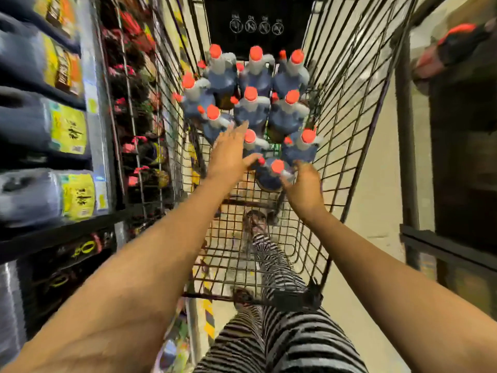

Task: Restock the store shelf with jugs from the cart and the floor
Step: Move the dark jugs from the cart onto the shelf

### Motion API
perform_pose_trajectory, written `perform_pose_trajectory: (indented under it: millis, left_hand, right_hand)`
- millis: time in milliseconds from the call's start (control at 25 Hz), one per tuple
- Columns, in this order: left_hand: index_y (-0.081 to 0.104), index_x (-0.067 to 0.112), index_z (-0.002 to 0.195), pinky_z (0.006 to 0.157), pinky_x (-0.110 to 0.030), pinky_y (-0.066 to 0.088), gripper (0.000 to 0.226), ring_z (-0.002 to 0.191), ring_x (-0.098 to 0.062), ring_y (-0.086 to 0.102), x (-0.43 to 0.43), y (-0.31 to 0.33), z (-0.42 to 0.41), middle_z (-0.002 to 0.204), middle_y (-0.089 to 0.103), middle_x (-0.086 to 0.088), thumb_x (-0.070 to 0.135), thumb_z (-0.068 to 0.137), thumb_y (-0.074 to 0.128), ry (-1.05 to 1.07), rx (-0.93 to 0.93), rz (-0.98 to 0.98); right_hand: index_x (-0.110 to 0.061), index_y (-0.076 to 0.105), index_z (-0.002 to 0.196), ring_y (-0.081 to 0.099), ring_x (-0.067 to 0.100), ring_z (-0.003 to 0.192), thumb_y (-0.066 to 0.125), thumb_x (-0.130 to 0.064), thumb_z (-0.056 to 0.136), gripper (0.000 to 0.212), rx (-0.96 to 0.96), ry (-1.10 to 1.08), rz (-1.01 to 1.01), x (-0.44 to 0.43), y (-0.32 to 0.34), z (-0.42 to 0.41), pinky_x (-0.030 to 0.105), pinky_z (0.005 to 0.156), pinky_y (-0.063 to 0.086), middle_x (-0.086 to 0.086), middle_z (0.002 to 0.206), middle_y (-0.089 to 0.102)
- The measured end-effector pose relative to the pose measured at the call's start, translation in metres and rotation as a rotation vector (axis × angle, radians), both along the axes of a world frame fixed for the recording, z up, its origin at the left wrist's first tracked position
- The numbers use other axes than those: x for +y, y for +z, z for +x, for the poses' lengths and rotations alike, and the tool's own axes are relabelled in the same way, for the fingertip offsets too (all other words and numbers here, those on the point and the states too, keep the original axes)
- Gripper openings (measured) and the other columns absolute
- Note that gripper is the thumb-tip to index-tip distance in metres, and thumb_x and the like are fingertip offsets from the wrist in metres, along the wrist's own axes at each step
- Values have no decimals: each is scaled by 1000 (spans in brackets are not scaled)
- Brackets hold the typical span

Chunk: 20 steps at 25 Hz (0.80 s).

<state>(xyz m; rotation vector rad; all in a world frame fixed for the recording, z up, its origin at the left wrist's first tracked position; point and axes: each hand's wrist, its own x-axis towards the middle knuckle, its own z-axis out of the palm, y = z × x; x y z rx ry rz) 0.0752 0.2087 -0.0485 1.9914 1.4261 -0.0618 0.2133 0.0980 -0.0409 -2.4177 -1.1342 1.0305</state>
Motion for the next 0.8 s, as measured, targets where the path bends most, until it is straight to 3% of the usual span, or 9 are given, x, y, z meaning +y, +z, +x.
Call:
perform_pose_trajectory:
  millis: [200,280,360,520,640,800]
  left_hand:
    - [61,8,114,93,-36,38,41,113,-31,55,16,-27,0,118,63,-12,28,80,72,11,-132,51]
    - [61,9,101,84,-41,43,34,99,-32,57,19,-29,-1,101,65,-12,34,80,71,-46,-114,105]
    - [60,10,99,76,-44,45,36,93,-34,58,20,-29,-2,95,65,-13,40,82,68,-76,-65,139]
    - [63,8,103,72,-44,46,39,89,-38,61,-6,-25,-17,93,69,-17,41,83,68,51,-59,176]
    - [66,10,103,75,-41,49,38,89,-37,63,-30,0,-35,92,71,-15,42,81,70,220,-114,211]
    - [69,11,98,70,-38,50,37,83,-34,65,-66,59,-65,87,72,-13,43,78,73,332,-130,295]
  right_hand:
    - [-1,66,96,60,25,87,64,-7,82,15,79,-87,79,-6,-15,-2,26,73,40,16,97,68]
    - [-1,67,93,63,30,84,62,-8,83,13,88,-59,125,-8,-20,-1,35,74,48,17,91,69]
    - [-1,67,90,63,32,77,59,-9,85,13,83,-6,152,-8,-22,0,40,69,50,19,85,69]
    - [-2,66,81,61,35,71,55,-13,88,17,0,132,204,-16,-15,0,31,59,36,21,79,67]
    - [-5,66,82,62,38,71,47,-36,89,37,-58,237,192,-24,0,-3,38,60,48,19,78,68]
    - [-4,65,85,63,37,72,60,-29,88,25,-87,325,249,-44,37,-12,36,57,45,19,80,68]
